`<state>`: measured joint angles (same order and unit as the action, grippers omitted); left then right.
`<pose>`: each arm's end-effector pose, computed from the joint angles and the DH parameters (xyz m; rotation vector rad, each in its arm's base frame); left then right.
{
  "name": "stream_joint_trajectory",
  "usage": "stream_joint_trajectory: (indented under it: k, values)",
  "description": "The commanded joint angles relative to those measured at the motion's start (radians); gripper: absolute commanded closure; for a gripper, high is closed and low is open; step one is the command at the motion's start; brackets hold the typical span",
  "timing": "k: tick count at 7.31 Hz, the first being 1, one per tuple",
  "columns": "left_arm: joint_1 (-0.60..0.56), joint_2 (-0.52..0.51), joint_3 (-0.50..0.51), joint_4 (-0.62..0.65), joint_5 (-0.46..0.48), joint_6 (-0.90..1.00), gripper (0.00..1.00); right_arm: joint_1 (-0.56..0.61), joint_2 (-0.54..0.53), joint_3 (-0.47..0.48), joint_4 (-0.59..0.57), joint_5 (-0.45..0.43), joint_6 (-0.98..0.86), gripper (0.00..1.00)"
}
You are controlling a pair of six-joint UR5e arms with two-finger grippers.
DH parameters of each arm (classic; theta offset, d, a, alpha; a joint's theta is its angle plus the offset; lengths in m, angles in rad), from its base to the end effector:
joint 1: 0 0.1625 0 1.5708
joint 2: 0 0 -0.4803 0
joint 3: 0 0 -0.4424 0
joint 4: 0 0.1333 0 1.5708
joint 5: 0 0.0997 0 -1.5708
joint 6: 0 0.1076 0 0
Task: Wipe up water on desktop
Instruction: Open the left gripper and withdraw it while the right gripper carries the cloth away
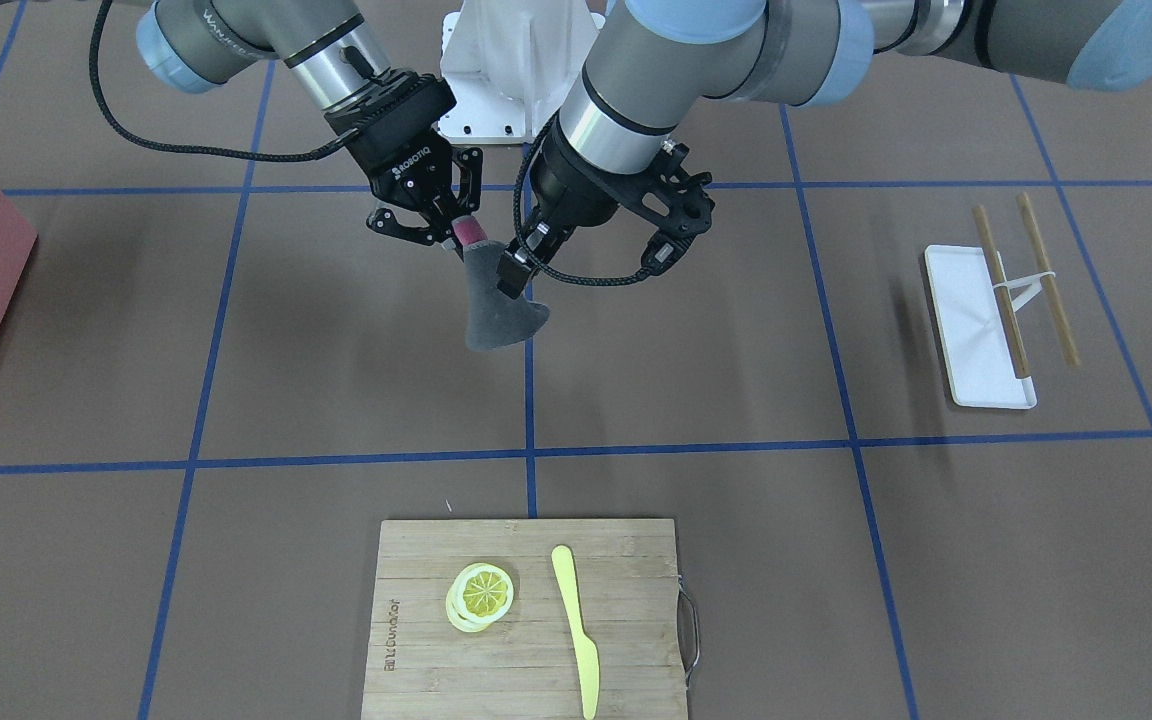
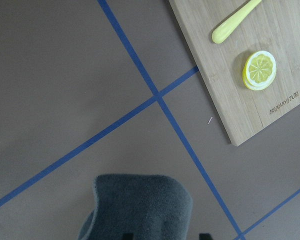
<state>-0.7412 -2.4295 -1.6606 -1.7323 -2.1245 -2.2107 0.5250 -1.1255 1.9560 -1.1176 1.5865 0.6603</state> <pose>0.4998 -0.5615 0.0683 -0.4558 1.1441 -0.9049 -0.4850 -0.4330 0.2042 0.8390 -0.9815 -0.3409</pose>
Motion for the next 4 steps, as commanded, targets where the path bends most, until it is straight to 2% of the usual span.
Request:
stream_joint_trajectory:
  k: [1, 2, 3, 4]
  values:
    - [-0.035, 0.045, -0.031, 0.003, -0.006, 0.046, 0.01, 0.055, -0.014, 0.065, -0.249, 0.015, -0.030, 1.00]
    - [-0.056, 0.087, -0.063, 0.003, -0.008, 0.071, 0.01, 0.079, -0.020, 0.102, -0.389, 0.023, -0.127, 1.00]
    - [-0.085, 0.143, -0.120, 0.016, -0.012, 0.109, 0.01, 0.105, -0.028, 0.107, -0.463, 0.012, -0.216, 1.00]
    - [-0.127, 0.179, -0.190, 0.105, -0.018, 0.191, 0.01, 0.130, -0.072, 0.100, -0.472, 0.013, -0.235, 1.00]
